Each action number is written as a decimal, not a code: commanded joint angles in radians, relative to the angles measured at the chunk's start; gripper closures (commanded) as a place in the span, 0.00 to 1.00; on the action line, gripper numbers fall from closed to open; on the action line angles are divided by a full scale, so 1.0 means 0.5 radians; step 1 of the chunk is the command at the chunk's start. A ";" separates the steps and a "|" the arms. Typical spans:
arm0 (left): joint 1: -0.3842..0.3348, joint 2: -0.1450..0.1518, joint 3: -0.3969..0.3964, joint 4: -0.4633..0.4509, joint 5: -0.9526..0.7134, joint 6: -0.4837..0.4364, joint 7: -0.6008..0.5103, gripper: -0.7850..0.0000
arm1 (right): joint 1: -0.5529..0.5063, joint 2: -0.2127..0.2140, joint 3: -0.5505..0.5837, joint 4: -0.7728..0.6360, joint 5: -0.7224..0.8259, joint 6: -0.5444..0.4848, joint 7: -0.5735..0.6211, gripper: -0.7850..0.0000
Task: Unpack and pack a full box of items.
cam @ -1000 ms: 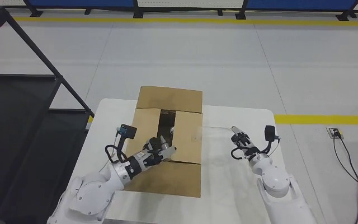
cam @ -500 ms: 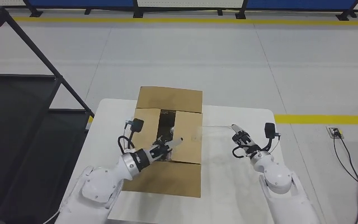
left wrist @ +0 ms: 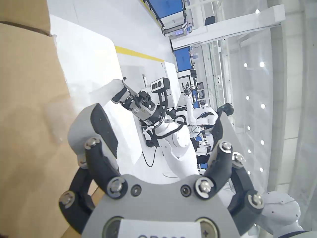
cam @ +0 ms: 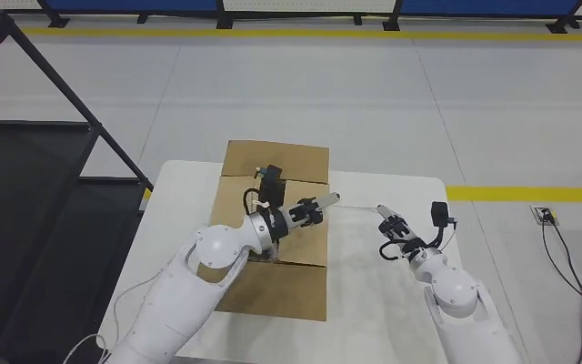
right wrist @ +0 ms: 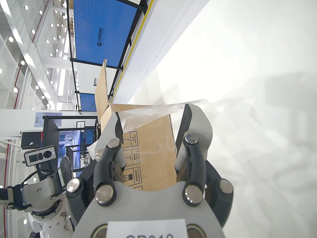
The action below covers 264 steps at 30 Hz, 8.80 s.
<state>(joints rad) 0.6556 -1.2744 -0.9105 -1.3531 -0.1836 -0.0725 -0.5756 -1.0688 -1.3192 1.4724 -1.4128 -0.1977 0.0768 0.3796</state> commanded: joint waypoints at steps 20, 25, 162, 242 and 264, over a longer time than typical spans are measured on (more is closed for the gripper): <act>-0.216 -0.176 0.210 0.519 -0.034 -0.139 0.109 0.00 | -0.028 0.019 0.007 -0.040 -0.002 0.089 -0.015 0.16; -0.218 -0.192 0.207 0.552 -0.018 -0.139 0.091 0.00 | -0.037 0.022 0.011 -0.027 0.012 0.088 -0.015 0.16; 1.621 0.192 -2.012 -0.738 0.120 0.194 -1.292 0.00 | 1.214 -0.052 -0.521 1.261 0.250 -0.801 0.235 0.00; 0.975 0.365 -1.483 -0.508 -0.600 0.364 -0.988 0.00 | 1.784 -0.466 -0.882 2.384 0.412 -0.940 0.259 0.00; 0.850 0.384 -1.366 -0.345 -0.654 0.371 -0.986 0.00 | 1.776 -0.458 -0.735 2.389 0.701 -1.244 0.488 0.00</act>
<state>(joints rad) 1.0828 -1.0834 -1.5961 -1.5275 -0.5095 0.1137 -1.0685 -0.1798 -1.5487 1.1045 -0.2174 0.1544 -0.5411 0.6246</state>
